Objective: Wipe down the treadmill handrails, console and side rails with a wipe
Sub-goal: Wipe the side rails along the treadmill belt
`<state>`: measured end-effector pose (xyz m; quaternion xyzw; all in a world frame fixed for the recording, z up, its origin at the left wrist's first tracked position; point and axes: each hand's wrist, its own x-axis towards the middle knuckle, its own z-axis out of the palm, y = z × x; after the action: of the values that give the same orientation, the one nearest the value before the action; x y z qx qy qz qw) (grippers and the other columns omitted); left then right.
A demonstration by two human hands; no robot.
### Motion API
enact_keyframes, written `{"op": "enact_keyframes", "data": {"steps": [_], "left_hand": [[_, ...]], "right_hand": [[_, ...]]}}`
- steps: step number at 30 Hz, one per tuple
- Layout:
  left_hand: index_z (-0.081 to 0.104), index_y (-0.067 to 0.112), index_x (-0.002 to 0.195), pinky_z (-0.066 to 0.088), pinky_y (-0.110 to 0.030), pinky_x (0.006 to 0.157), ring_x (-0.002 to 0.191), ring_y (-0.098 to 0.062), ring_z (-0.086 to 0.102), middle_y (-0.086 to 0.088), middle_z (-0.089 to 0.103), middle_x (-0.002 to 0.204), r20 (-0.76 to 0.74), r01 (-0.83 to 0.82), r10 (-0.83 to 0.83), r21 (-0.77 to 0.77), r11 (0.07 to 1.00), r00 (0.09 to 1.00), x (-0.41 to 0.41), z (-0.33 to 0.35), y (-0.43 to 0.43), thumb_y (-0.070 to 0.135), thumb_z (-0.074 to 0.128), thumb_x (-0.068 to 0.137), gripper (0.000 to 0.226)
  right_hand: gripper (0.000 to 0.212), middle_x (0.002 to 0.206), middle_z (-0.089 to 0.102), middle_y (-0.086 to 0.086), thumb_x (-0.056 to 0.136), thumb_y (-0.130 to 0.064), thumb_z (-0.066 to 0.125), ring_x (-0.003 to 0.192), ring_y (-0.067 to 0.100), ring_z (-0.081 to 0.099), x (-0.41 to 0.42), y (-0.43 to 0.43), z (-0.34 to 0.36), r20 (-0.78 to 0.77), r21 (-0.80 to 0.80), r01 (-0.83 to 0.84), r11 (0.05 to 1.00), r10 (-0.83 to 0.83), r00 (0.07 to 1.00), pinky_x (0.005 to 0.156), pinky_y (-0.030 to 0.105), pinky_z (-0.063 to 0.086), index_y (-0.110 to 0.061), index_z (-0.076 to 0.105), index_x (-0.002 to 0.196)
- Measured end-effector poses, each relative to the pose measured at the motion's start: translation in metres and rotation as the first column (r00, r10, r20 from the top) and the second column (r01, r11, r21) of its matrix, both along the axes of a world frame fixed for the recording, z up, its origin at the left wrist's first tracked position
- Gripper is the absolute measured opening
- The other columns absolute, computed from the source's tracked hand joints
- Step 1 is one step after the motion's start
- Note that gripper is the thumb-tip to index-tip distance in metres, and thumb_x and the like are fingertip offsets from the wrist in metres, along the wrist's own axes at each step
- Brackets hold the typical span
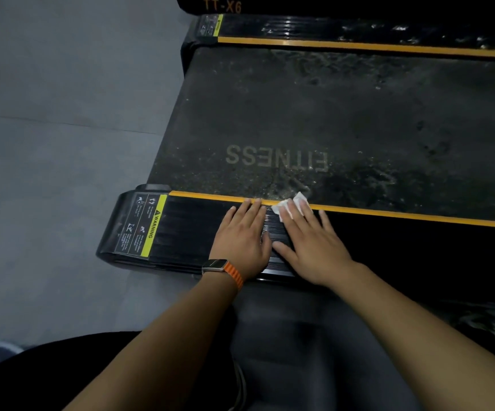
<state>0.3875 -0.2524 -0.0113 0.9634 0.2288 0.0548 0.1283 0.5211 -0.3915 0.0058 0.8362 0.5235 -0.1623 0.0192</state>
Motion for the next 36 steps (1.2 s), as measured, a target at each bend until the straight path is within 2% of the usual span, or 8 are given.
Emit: {"op": "enact_keyframes", "data": {"steps": [3, 9, 14, 17, 20, 25, 29, 36], "left_hand": [[0.040, 0.011, 0.156, 0.016, -0.043, 0.128, 0.155, -0.021, 0.023, -0.006, 0.035, 0.165, -0.003, -0.002, 0.002, -0.004, 1.000, 1.000, 0.000, 0.001, 0.000, 0.042, 0.031, 0.100, 0.065], [0.039, 0.011, 0.157, 0.016, -0.044, 0.128, 0.156, -0.020, 0.022, -0.005, 0.034, 0.165, -0.008, 0.001, -0.001, -0.005, 1.000, 1.000, 0.000, -0.001, 0.000, 0.043, 0.030, 0.100, 0.065], [0.042, 0.010, 0.155, 0.018, -0.044, 0.127, 0.155, -0.020, 0.025, -0.006, 0.037, 0.164, 0.011, -0.005, 0.005, -0.007, 1.000, 1.000, 0.000, -0.001, 0.000, 0.044, 0.027, 0.099, 0.067], [0.041, 0.011, 0.156, 0.018, -0.044, 0.128, 0.155, -0.020, 0.024, -0.005, 0.036, 0.164, 0.006, -0.005, 0.005, -0.005, 1.000, 1.000, 0.000, -0.001, 0.000, 0.044, 0.029, 0.100, 0.066], [0.038, 0.012, 0.157, 0.017, -0.044, 0.128, 0.156, -0.020, 0.022, -0.005, 0.033, 0.165, -0.011, -0.005, 0.005, -0.008, 1.000, 1.000, 0.000, -0.001, 0.000, 0.044, 0.031, 0.101, 0.065], [0.042, 0.011, 0.155, 0.019, -0.044, 0.127, 0.155, -0.021, 0.026, -0.006, 0.038, 0.163, 0.008, -0.006, 0.006, 0.000, 1.000, 1.000, 0.000, 0.000, 0.000, 0.045, 0.029, 0.099, 0.066], [0.042, 0.011, 0.155, 0.019, -0.045, 0.127, 0.155, -0.020, 0.025, -0.006, 0.037, 0.164, -0.003, -0.005, 0.005, -0.012, 1.000, 1.000, 0.000, -0.001, 0.000, 0.045, 0.028, 0.100, 0.066], [0.040, 0.012, 0.156, 0.018, -0.044, 0.127, 0.155, -0.020, 0.024, -0.005, 0.035, 0.165, -0.012, 0.004, -0.004, -0.008, 1.000, 1.000, 0.000, 0.000, 0.001, 0.044, 0.031, 0.100, 0.065]], "right_hand": [[0.091, 0.173, -0.019, -0.008, 0.091, -0.077, -0.003, 0.156, 0.012, -0.028, 0.008, -0.024, 0.001, 0.036, -0.006, -0.048, 0.999, 0.048, 0.998, 0.130, 0.050, -0.002, -0.025, -0.010, 0.166], [0.091, 0.174, -0.014, -0.002, 0.093, -0.076, 0.004, 0.158, 0.017, -0.024, -0.003, -0.049, -0.003, 0.074, 0.021, 0.079, 0.997, -0.080, 0.994, 0.129, 0.049, -0.004, -0.024, -0.009, 0.166], [0.086, 0.175, -0.009, -0.002, 0.098, -0.074, 0.011, 0.159, 0.018, -0.019, -0.022, -0.024, -0.012, 0.073, 0.066, -0.039, 0.997, 0.034, 0.997, 0.131, 0.050, 0.002, -0.023, -0.006, 0.166], [0.085, 0.175, -0.010, -0.004, 0.100, -0.073, 0.007, 0.160, 0.015, -0.018, -0.013, -0.050, -0.013, 0.107, 0.063, -0.054, 0.997, 0.047, 0.993, 0.131, 0.049, 0.008, -0.022, -0.004, 0.167], [0.086, 0.176, -0.005, -0.002, 0.100, -0.074, 0.002, 0.161, 0.016, -0.013, -0.015, -0.076, -0.013, 0.120, 0.083, 0.027, 0.996, -0.037, 0.992, 0.131, 0.049, 0.009, -0.021, -0.002, 0.167], [0.087, 0.175, 0.005, 0.004, 0.101, -0.071, 0.024, 0.162, 0.025, -0.001, -0.047, -0.047, -0.020, 0.147, 0.152, 0.042, 0.987, -0.064, 0.987, 0.130, 0.052, 0.011, -0.018, 0.008, 0.168], [0.084, 0.176, 0.005, 0.003, 0.103, -0.068, 0.025, 0.162, 0.021, -0.002, -0.046, -0.054, -0.023, 0.171, 0.112, -0.051, 0.992, 0.032, 0.985, 0.129, 0.052, 0.018, -0.016, 0.009, 0.168], [0.085, 0.175, 0.012, 0.006, 0.100, -0.065, 0.034, 0.162, 0.027, 0.007, -0.058, -0.079, -0.025, 0.193, 0.173, 0.045, 0.984, -0.079, 0.978, 0.127, 0.051, 0.014, -0.014, 0.016, 0.167]]}}
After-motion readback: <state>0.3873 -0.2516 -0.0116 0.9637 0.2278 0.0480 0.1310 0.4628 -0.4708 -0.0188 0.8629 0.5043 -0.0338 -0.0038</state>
